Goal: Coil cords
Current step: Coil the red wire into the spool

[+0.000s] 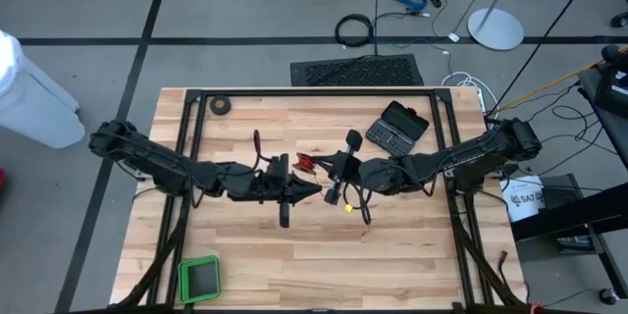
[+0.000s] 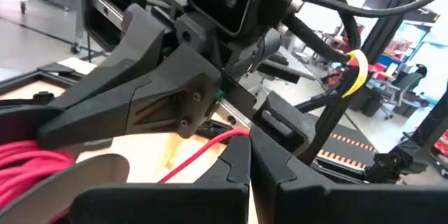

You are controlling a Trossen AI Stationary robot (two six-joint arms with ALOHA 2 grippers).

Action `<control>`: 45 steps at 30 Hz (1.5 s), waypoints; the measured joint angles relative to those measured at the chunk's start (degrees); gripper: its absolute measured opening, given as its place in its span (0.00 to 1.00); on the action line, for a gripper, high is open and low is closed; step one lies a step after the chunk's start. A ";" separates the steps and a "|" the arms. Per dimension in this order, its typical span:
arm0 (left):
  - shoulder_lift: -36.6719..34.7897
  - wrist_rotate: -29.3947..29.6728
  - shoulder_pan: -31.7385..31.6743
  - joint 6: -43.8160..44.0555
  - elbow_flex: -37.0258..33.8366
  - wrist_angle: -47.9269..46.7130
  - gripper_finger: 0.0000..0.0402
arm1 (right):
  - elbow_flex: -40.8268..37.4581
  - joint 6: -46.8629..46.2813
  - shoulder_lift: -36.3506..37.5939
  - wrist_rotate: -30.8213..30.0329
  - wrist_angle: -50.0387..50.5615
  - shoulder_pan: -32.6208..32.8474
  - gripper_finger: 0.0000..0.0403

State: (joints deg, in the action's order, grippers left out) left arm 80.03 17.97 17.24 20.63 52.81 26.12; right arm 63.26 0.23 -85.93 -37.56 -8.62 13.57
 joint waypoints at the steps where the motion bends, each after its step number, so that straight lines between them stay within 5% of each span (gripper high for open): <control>1: 0.21 -0.12 -0.03 -0.13 -0.02 0.63 0.00 | -0.02 0.00 0.00 0.04 0.02 0.00 0.00; 9: -0.13 -1.33 -0.06 -1.99 1.33 4.41 0.00 | -0.02 3.17 0.00 2.13 0.70 0.05 0.00; 22: -1.50 -1.39 -0.50 -2.00 1.82 -3.57 0.00 | -0.02 3.55 -0.02 2.14 4.38 0.03 0.00; 32: -9.81 -1.45 1.68 -6.68 1.82 -21.49 0.00 | -0.04 5.44 0.44 12.15 6.94 -0.05 0.00; 45: -13.21 -8.72 2.51 -11.86 1.86 -36.87 0.00 | -0.07 5.02 1.07 28.68 7.09 -2.89 0.00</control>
State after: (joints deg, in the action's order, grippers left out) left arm 66.82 9.25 19.75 8.76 54.68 -10.74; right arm 63.20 5.25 -84.86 -8.87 -1.53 10.68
